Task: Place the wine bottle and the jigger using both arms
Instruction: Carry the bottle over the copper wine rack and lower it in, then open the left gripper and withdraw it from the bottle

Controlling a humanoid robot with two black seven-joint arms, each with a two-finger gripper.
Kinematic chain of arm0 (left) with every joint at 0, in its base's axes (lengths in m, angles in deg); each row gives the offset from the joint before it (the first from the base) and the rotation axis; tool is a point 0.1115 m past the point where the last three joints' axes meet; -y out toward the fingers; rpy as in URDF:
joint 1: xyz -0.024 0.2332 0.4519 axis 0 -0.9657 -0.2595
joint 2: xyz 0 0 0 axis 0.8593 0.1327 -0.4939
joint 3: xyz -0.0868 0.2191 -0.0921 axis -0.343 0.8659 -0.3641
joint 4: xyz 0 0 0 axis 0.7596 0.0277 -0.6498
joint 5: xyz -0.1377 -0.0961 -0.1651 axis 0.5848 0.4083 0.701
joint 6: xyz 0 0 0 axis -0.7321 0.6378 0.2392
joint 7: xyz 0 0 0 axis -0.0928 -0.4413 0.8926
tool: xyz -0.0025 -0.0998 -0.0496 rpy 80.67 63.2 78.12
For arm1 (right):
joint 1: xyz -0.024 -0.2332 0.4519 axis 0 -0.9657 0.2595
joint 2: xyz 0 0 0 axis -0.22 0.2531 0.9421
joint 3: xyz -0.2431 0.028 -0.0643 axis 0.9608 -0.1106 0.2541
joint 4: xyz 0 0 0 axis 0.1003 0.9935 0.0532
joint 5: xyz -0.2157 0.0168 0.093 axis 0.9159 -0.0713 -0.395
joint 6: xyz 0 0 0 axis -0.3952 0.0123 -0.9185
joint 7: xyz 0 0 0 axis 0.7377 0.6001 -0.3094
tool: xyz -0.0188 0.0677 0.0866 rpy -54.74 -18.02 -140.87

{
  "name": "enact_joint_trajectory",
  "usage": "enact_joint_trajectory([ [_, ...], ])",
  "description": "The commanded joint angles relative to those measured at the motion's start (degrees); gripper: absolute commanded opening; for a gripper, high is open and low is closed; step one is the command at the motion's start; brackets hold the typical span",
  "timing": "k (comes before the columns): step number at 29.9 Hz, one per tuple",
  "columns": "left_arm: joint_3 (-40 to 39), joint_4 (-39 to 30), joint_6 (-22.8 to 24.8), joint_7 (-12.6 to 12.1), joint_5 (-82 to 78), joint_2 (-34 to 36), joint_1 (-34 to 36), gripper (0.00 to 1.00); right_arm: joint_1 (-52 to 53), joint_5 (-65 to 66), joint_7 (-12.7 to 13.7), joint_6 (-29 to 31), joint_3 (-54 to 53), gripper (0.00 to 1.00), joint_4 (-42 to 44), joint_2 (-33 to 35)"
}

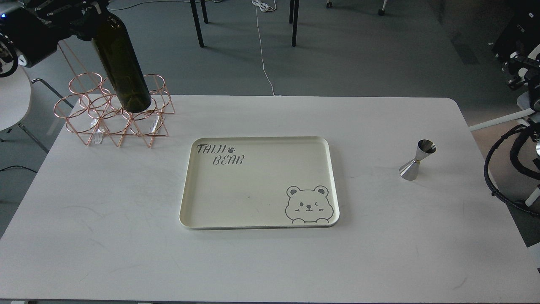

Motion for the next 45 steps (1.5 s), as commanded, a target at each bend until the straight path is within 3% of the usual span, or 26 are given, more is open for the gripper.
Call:
enact_joint_trajectory([
  [1, 0.0, 0.09, -0.08, -0.01, -0.08, -0.11, -0.16, 0.09, 0.09, 0.0, 0.0, 0.0, 0.0, 0.98, 0.0, -0.06],
  [34, 10.37, 0.17, -6.32, -0.01, 5.98, -1.78, -2.62, 0.11, -0.09, 0.0, 0.0, 0.0, 0.09, 0.98, 0.0, -0.06],
  [40, 10.28, 0.26, -6.32, -0.01, 5.98, -1.87, -3.15, 0.14, -0.09, 0.0, 0.0, 0.0, 0.09, 0.98, 0.0, -0.15],
  [45, 10.37, 0.26, -6.32, -0.01, 5.98, -2.22, -3.15, 0.24, -0.09, 0.0, 0.0, 0.0, 0.09, 0.98, 0.0, -0.15],
])
